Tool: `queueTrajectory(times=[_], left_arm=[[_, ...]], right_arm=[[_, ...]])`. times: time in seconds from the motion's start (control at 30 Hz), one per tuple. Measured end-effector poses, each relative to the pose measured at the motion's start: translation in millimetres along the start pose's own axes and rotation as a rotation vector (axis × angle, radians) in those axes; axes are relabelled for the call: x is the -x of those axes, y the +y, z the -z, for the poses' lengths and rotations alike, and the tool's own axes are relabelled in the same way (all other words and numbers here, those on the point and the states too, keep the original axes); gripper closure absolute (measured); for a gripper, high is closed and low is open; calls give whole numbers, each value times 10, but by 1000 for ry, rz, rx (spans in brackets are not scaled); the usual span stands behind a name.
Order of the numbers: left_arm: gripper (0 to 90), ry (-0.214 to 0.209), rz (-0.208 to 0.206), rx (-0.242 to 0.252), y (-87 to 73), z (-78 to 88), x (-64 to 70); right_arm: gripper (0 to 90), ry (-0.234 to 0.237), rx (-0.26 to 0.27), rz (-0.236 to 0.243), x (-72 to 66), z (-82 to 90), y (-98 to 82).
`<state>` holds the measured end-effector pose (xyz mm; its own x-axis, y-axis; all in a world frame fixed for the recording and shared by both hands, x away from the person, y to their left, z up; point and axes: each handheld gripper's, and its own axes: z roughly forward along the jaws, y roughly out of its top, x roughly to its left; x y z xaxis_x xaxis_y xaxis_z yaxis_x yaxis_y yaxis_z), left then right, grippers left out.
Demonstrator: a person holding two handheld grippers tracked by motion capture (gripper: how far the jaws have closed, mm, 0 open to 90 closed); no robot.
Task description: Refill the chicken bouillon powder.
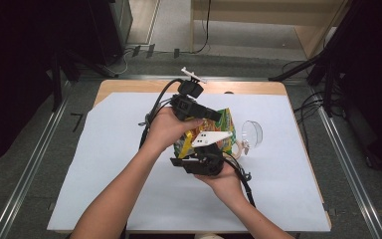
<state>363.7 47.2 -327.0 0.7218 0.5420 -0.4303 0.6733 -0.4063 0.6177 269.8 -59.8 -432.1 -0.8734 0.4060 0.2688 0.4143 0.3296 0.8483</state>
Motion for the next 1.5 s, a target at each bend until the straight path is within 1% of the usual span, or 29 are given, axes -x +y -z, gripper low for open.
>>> queueTrajectory(times=[0.63, 0.7, 0.77, 0.87, 0.93, 1.03, 1.13, 1.2, 1.27, 1.4, 1.5], left_arm=[[796, 2, 6, -6, 21, -9, 3], [796, 1, 9, -9, 25, -8, 0], [796, -1, 13, -8, 27, -8, -6], [795, -17, 17, -4, 29, -10, -7], [795, -13, 10, -3, 31, -16, -2], [796, -15, 18, -9, 33, -16, -19], [797, -17, 21, -3, 30, -10, -18], [795, -30, 19, -2, 28, -1, -3], [792, -28, 12, 2, 24, -3, 14], [795, -27, 19, -4, 23, 4, -5], [796, -25, 16, -4, 19, 1, -9]], right_arm=[[717, 5, 2, -3, -14, 25, 13], [719, 6, 2, -9, -26, 31, 18], [719, 9, 3, -9, -28, 33, 22], [722, 3, 1, -3, -15, 29, 16], [722, -1, 1, -5, -5, 28, 11], [721, 5, 4, -8, -21, 39, 17], [721, 10, 7, -5, -34, 40, 21], [723, 3, 7, -2, -28, 35, 15], [724, -3, 6, 0, -21, 30, 5], [721, 3, 11, -5, -42, 33, 13], [721, 3, 11, 0, -45, 29, 11]])
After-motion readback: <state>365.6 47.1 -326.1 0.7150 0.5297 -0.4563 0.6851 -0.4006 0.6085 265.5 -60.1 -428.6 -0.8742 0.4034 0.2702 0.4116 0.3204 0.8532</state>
